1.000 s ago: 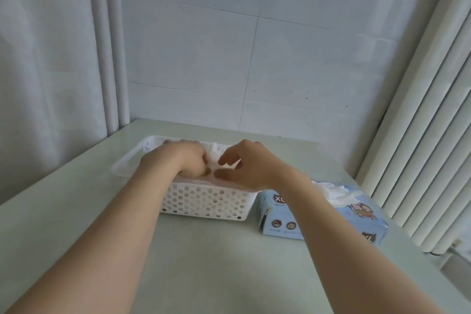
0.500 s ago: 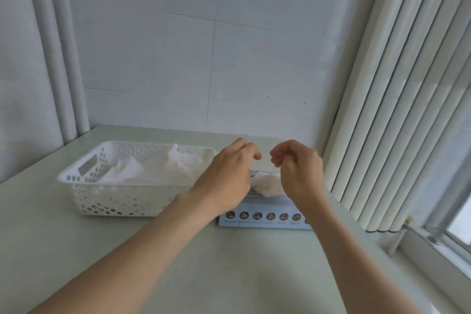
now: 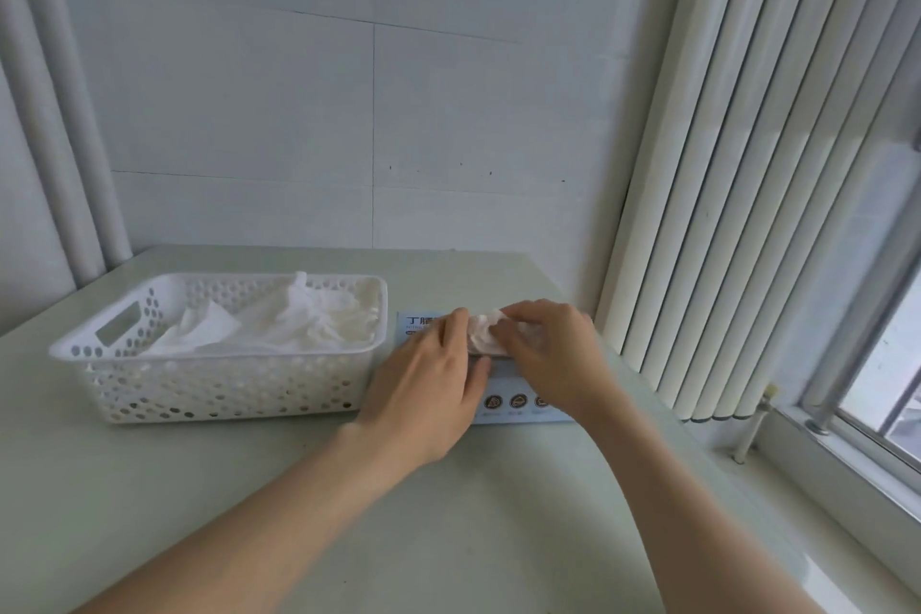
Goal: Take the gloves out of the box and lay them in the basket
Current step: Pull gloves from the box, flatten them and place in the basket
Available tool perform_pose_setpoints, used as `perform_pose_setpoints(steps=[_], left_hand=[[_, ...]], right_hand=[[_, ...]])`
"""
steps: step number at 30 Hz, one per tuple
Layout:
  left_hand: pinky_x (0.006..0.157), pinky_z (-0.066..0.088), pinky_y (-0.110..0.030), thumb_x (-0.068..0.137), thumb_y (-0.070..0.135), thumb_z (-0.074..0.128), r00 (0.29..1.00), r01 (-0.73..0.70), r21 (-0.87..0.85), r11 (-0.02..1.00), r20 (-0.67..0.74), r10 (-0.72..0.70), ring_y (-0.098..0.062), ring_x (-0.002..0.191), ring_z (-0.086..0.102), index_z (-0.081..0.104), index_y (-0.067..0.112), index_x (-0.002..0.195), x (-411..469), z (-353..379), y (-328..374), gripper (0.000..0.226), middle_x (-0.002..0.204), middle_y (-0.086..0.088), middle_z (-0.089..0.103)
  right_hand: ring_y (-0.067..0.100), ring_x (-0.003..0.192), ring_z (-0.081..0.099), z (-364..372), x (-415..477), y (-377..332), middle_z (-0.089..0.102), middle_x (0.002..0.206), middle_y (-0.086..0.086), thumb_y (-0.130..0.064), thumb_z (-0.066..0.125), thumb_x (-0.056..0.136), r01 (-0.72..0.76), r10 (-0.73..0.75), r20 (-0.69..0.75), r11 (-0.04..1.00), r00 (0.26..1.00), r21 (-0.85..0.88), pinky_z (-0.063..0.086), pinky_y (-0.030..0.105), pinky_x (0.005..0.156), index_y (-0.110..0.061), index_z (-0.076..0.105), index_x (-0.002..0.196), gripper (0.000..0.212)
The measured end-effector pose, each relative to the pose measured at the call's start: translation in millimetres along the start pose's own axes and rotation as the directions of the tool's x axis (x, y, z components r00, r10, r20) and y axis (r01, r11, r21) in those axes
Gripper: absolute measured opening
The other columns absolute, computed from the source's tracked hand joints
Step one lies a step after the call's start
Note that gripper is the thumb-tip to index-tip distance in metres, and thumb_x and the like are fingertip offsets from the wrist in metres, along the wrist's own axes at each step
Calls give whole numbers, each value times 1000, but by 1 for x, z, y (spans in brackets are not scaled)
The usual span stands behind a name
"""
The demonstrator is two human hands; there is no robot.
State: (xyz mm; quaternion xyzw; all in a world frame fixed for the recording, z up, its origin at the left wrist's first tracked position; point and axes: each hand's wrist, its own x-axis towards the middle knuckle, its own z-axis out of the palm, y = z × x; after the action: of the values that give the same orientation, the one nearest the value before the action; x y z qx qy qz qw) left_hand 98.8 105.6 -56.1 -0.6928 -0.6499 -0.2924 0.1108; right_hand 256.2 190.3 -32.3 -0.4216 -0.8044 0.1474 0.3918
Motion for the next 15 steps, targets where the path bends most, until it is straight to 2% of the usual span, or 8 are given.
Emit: perform_pose_setpoints(steps=[3, 6, 8, 10, 12, 15], left_hand=[[71, 35, -26, 108, 43, 40, 1000, -5, 19, 1000, 1, 5, -20, 102, 62, 24, 22, 154, -2, 1, 1, 53, 129, 2, 60], [65, 35, -25, 108, 40, 42, 999, -47, 28, 999, -16, 47, -19, 93, 65, 20, 31, 159, -4, 1, -1, 56, 134, 5, 55], [64, 41, -28, 108, 39, 39, 997, -76, 46, 996, -13, 77, -21, 93, 67, 28, 38, 156, -3, 4, -4, 49, 140, 6, 52], [70, 51, -32, 109, 40, 35, 997, -73, 71, 995, -7, 73, -23, 98, 68, 43, 37, 149, -3, 7, -6, 40, 144, 4, 51], [76, 54, -35, 109, 42, 31, 997, -78, 115, 990, 9, 77, -25, 100, 69, 55, 32, 140, -2, 9, -8, 40, 140, 2, 54], [75, 50, -34, 109, 45, 25, 996, -85, 153, 985, 34, 81, -24, 98, 66, 62, 30, 129, -1, 8, -8, 45, 134, 3, 53]], right_hand=[[17, 77, 68, -1, 2, 2, 76, 86, -5, -31, 59, 107, 6, 1, -67, 994, 998, 105, 57, 36, 67, -25, 81, 108, 23], [17, 85, 71, 1, 3, 4, 77, 88, -4, -34, 52, 111, -20, 42, -128, 985, 991, 170, 57, 39, 79, -26, 79, 115, 29], [15, 92, 71, 3, 6, 6, 77, 91, -8, -34, 50, 111, -37, 76, -187, 978, 979, 204, 56, 41, 87, -25, 78, 118, 31], [13, 95, 69, 5, 9, 9, 75, 93, -11, -36, 48, 111, -52, 114, -261, 971, 959, 234, 55, 41, 87, -29, 79, 115, 31], [14, 89, 66, 5, 11, 11, 73, 92, -6, -38, 46, 111, -79, 166, -328, 961, 930, 264, 51, 37, 79, -32, 79, 108, 33], [11, 68, 53, 1, 11, 9, 64, 76, -9, -32, 47, 112, -46, 175, -422, 953, 889, 299, 38, 30, 67, -26, 78, 99, 33]])
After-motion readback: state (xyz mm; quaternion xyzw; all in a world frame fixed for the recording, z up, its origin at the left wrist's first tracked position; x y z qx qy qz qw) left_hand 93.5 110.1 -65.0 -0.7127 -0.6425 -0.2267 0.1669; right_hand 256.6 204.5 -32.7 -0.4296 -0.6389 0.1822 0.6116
